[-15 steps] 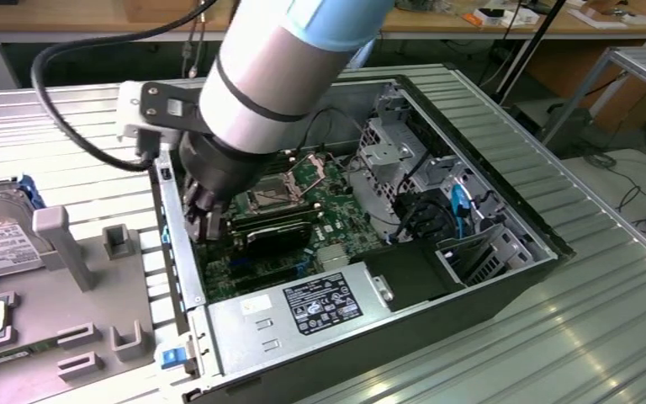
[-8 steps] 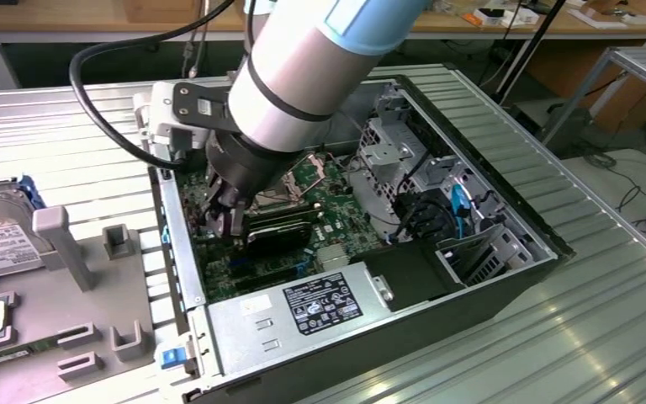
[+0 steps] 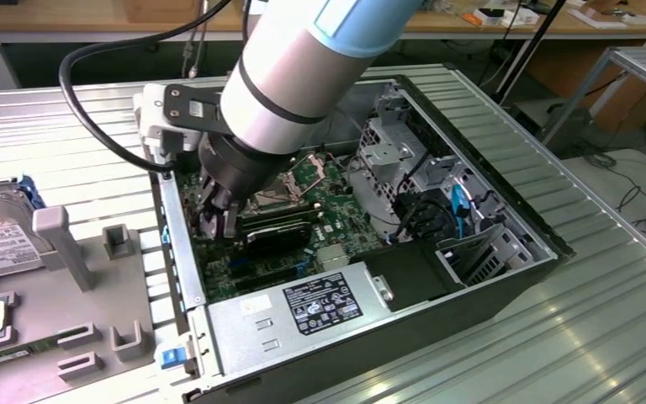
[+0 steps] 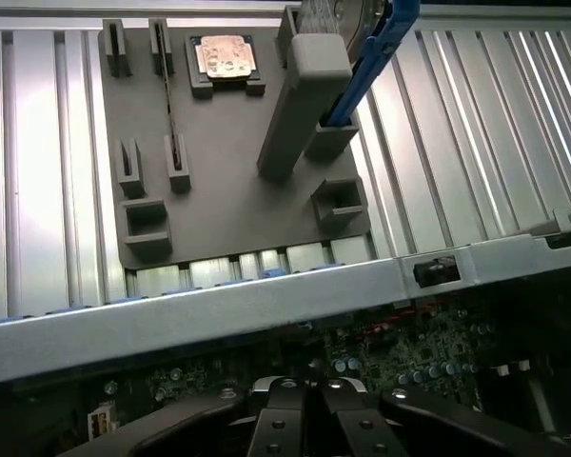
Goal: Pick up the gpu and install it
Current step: 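Press down on the gpu until it lock into place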
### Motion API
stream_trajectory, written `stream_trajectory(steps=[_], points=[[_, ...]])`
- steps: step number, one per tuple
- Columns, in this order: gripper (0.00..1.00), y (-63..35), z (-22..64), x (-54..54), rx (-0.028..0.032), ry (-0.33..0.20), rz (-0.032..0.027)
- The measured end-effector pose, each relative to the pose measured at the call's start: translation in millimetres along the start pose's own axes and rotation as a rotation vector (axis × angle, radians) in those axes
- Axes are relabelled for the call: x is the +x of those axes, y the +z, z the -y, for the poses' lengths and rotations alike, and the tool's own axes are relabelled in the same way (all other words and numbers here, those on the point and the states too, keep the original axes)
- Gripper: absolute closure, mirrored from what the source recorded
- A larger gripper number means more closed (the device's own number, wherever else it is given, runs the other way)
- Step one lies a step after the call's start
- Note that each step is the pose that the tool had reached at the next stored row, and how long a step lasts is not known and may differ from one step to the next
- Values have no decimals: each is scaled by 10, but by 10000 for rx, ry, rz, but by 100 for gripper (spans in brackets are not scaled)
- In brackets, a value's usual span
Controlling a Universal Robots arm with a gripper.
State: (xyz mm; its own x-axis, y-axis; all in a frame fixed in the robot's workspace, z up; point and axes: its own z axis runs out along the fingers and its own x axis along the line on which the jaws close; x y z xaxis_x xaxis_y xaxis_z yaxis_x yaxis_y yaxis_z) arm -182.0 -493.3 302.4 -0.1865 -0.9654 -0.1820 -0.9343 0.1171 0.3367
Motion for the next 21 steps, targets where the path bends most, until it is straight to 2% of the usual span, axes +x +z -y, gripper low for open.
stream_trajectory(steps=[14,21], points=[[89,43,-43,17,-5,2,-4],[89,155,0,37,-13,9,-27]])
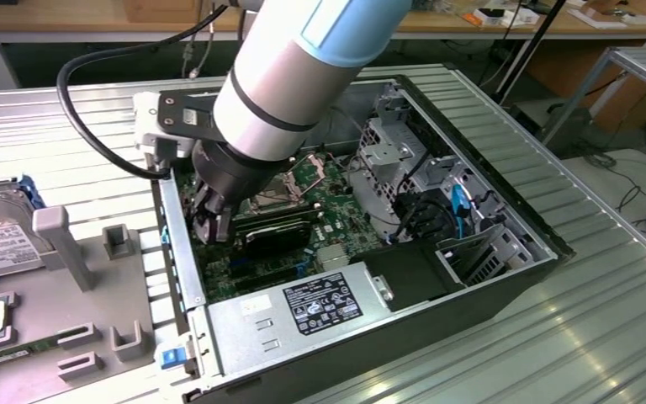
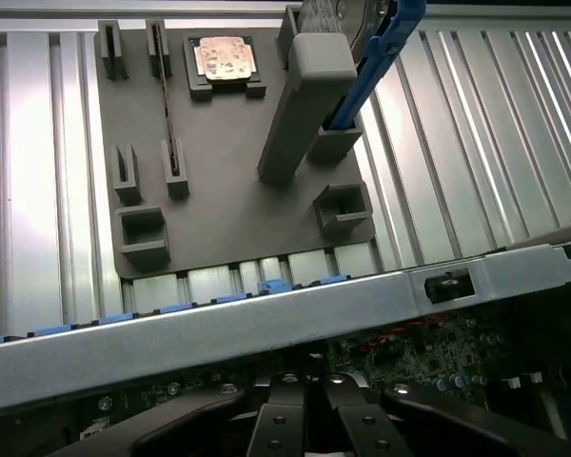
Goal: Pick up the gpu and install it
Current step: 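Press down on the gpu until it lock into place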
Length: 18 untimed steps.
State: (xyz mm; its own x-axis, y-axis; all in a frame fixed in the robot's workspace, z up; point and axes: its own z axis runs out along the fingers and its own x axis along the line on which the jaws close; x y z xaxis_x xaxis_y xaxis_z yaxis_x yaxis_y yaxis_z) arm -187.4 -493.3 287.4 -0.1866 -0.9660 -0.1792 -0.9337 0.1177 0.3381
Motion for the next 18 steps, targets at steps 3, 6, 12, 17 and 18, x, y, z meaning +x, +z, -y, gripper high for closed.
stream_trajectory(steps=[3,6,12,17,18], points=[[89,-14,42,-19,-4,6,-8],[89,-28,153,-59,11,-8,29],[89,-88,411,-189,119,-33,37],[89,-125,526,-217,890,-222,142],[89,-126,536,-219,984,-245,159]])
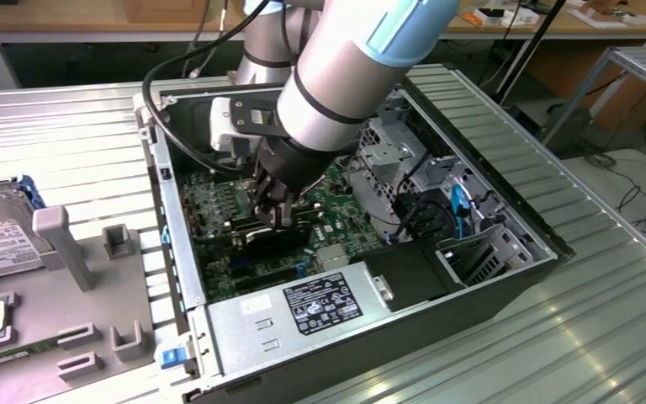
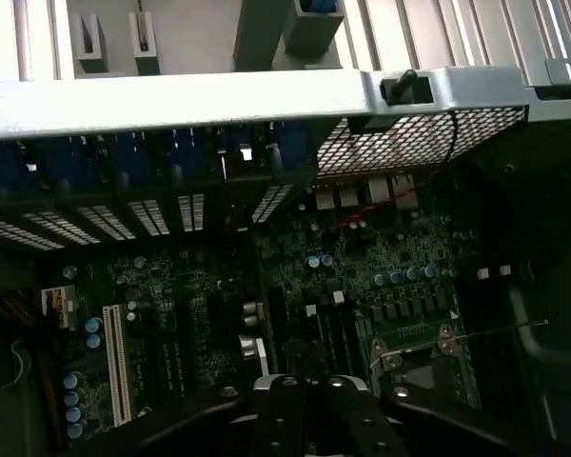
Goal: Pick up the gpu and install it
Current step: 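Press down on the gpu until it lock into place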
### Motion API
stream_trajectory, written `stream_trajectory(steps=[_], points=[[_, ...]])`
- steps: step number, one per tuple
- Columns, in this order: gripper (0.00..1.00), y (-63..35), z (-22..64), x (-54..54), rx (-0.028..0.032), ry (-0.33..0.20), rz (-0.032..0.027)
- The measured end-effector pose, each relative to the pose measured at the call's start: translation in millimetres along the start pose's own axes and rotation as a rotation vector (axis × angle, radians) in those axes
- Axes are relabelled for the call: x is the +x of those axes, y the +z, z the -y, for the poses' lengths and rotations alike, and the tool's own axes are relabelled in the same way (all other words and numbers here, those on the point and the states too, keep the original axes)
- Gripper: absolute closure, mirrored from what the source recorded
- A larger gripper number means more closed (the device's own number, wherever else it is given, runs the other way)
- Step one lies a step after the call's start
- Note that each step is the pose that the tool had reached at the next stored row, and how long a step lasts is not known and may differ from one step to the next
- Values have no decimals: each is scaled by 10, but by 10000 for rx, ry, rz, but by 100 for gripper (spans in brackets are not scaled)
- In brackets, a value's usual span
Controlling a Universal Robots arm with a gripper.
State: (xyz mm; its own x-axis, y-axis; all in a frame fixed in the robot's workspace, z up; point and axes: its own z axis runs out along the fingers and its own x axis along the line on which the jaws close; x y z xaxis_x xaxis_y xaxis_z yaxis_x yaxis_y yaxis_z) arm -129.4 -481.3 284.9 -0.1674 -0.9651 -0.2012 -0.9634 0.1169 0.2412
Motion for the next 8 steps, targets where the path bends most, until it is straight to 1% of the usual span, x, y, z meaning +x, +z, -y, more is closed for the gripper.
stream_trajectory(steps=[8], points=[[89,4,2,1,0,0,-4]])
